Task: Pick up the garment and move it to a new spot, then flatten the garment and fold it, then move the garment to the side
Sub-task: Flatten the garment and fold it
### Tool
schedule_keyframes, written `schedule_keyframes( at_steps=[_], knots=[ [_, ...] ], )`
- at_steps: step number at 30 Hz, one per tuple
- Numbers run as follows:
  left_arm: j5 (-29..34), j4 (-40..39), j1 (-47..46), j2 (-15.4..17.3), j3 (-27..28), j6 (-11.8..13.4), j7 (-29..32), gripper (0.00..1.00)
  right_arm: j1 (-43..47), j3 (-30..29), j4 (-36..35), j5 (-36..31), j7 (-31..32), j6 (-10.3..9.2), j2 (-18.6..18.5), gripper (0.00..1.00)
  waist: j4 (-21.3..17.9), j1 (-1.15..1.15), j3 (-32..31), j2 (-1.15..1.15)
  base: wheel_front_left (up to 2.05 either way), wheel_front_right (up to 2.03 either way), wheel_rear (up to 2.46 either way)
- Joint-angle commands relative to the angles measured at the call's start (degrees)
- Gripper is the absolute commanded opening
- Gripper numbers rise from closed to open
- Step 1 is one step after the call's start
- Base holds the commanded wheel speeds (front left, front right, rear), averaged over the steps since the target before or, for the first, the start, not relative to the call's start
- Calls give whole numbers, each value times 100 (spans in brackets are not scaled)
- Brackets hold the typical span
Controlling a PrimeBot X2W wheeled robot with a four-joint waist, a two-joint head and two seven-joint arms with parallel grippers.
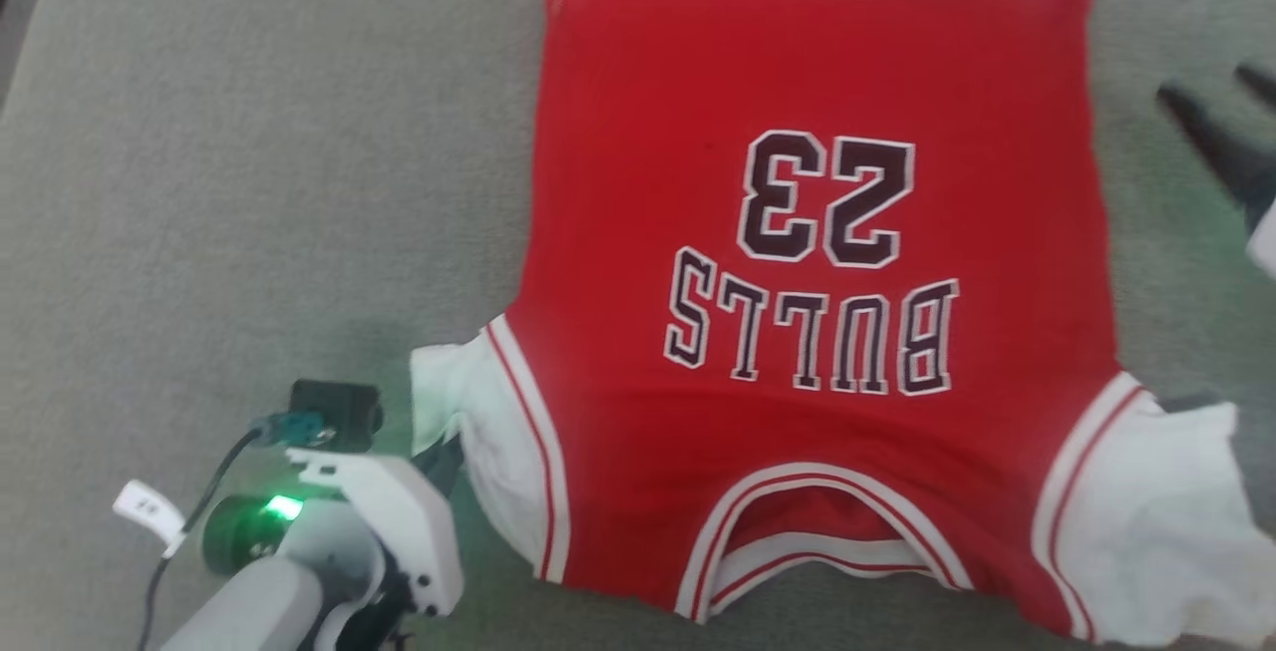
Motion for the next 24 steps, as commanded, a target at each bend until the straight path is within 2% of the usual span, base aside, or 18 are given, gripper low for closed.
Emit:
schedule_keyframes(
  at_steps=[1,9,16,23,24],
  knots=[
    [73,225,-166,-312,-206,-75,37,0,-171,-74,156,-15,79,-3,116,100,214,0,193,-1,0,0,0],
    [167,749,-747,-795,-468,-358,-23,0,-1305,-192,1492,-390,921,-4,513,100,763,0,590,-1,0,0,0],
    [233,1239,-1068,-1147,-653,-575,-127,0,-2105,-95,2636,-669,1784,-3,684,100,1145,0,901,-1,0,0,0],
    [164,1804,-1235,-1404,-727,-761,-260,0,-2118,191,3634,-555,3373,-1,1126,100,1346,0,1066,-1,0,0,0],
    [156,1871,-1244,-1418,-730,-763,-274,0,-2087,256,3681,-583,3545,0,1168,73,1348,0,1067,-1,0,0,0]
  ],
)
